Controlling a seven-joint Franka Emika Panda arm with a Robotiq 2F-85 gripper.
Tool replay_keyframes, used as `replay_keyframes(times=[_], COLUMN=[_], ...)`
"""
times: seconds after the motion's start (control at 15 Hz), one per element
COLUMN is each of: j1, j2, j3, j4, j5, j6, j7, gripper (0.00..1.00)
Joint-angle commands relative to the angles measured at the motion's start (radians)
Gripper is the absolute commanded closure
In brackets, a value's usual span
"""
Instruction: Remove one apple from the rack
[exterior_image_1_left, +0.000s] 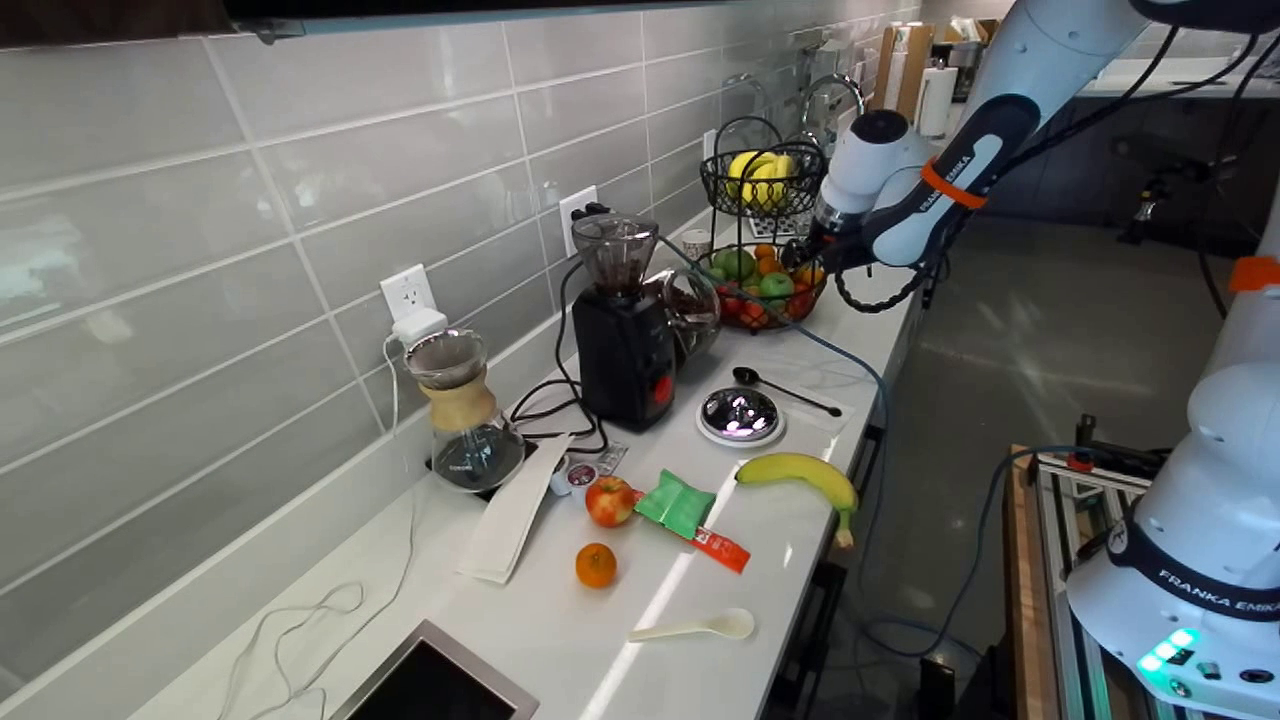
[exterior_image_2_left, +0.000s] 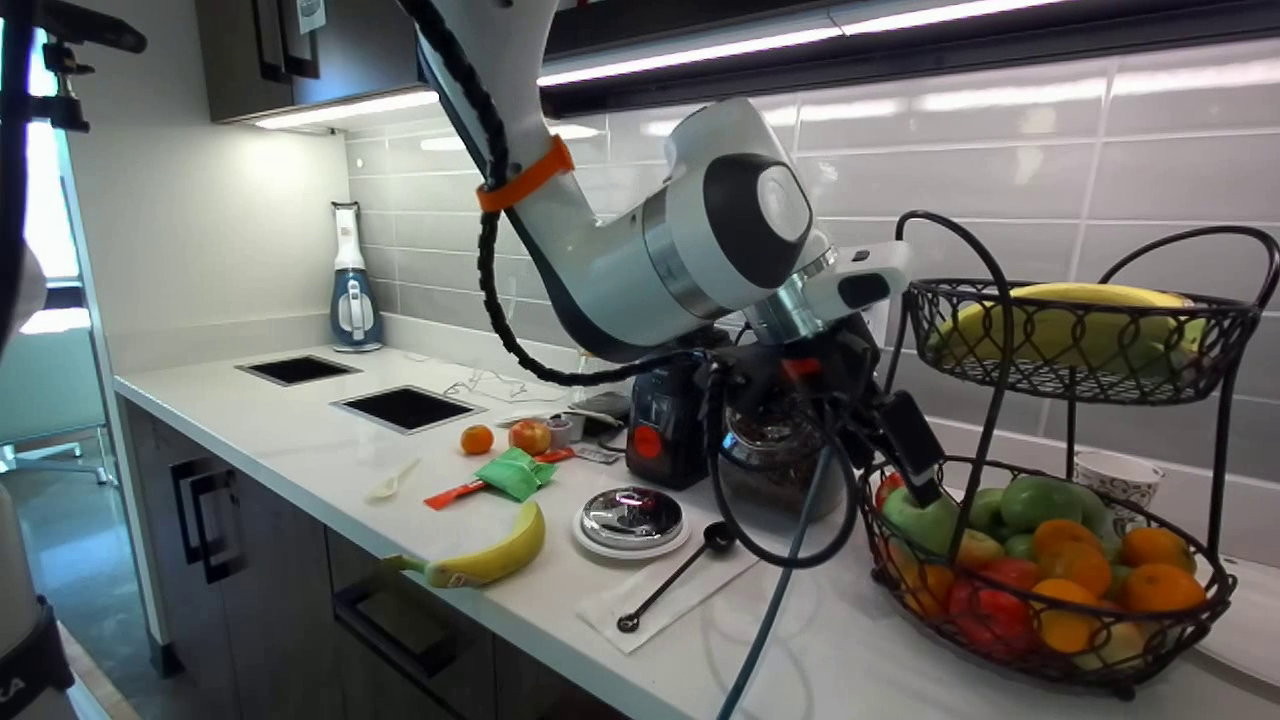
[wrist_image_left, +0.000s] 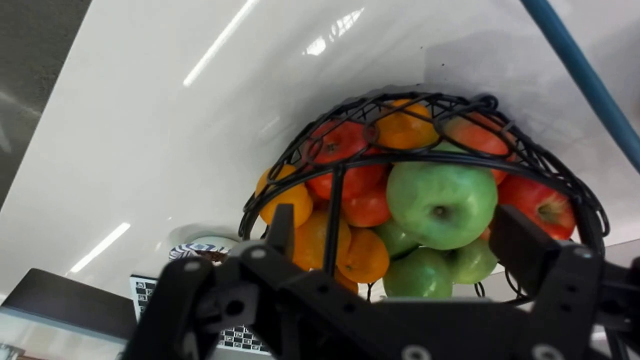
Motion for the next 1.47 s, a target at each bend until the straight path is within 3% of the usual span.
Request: replay_keyframes(times=[0.0, 0.53, 1.4], j1=[0.006, 0.045, 0.112], j2=[0.018, 0.102, 0.195], j3=[-0.003, -0.036, -0.109], j4=[0.012, 0.097, 0.163], j5=[-0.006, -0.027, -0.049], j6=[0.0, -0.024, 0.062], j7=[0.012, 0.09, 0.201], gripper=[0.0, 0.0, 0.0])
